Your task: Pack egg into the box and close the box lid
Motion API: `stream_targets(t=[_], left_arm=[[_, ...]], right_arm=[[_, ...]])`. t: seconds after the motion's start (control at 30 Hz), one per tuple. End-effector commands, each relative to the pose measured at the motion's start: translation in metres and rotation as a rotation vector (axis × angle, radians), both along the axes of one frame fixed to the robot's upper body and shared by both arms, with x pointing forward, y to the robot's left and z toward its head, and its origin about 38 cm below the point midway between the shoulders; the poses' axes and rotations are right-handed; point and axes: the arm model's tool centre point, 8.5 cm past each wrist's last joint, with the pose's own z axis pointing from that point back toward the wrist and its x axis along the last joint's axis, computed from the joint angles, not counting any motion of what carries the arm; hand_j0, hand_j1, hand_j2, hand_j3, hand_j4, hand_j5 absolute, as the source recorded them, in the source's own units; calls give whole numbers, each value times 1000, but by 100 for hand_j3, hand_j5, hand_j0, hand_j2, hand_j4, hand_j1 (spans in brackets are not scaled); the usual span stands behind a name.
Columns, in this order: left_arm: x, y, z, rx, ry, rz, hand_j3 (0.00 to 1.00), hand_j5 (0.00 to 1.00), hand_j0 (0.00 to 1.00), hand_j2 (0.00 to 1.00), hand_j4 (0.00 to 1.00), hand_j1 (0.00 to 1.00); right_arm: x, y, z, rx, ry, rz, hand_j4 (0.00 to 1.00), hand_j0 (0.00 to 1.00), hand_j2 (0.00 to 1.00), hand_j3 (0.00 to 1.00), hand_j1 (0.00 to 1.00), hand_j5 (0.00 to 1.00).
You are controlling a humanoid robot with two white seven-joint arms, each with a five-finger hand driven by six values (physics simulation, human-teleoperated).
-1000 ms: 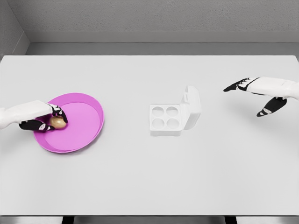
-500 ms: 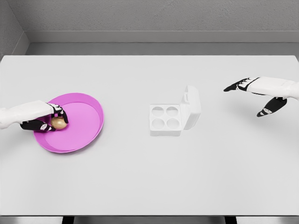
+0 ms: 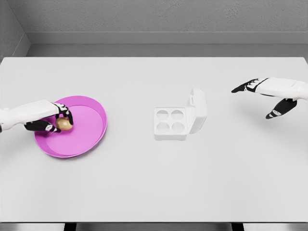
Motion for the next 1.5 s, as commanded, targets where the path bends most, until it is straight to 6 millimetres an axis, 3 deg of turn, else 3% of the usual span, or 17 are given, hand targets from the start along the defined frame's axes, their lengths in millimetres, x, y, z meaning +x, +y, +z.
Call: stream_targets(t=[0.0, 0.13, 0.3, 1.07, 1.47], left_arm=[[0, -5, 2, -17, -3, -9, 36, 36, 36, 36, 36, 36], [1, -8, 2, -27, -6, -12, 36, 36, 36, 36, 36, 36], [3, -29, 2, -72, -18, -46, 36, 36, 36, 36, 36, 36], [11, -82, 3, -167, -51, -130, 36, 36, 36, 36, 36, 36], [15, -95, 8, -201, -66, -146, 37, 37, 37, 37, 37, 37]], right_arm=[[0, 0, 1, 6, 0, -3, 100, 100, 100, 100, 100, 100], [1, -1, 2, 7, -2, -5, 100, 100, 100, 100, 100, 100], [1, 0, 3, 7, -6, -4, 100, 100, 100, 100, 100, 100], [1, -1, 6, 3, -10, -5, 100, 100, 100, 100, 100, 100], [1, -3, 6, 3, -10, -9, 100, 100, 100, 100, 100, 100]])
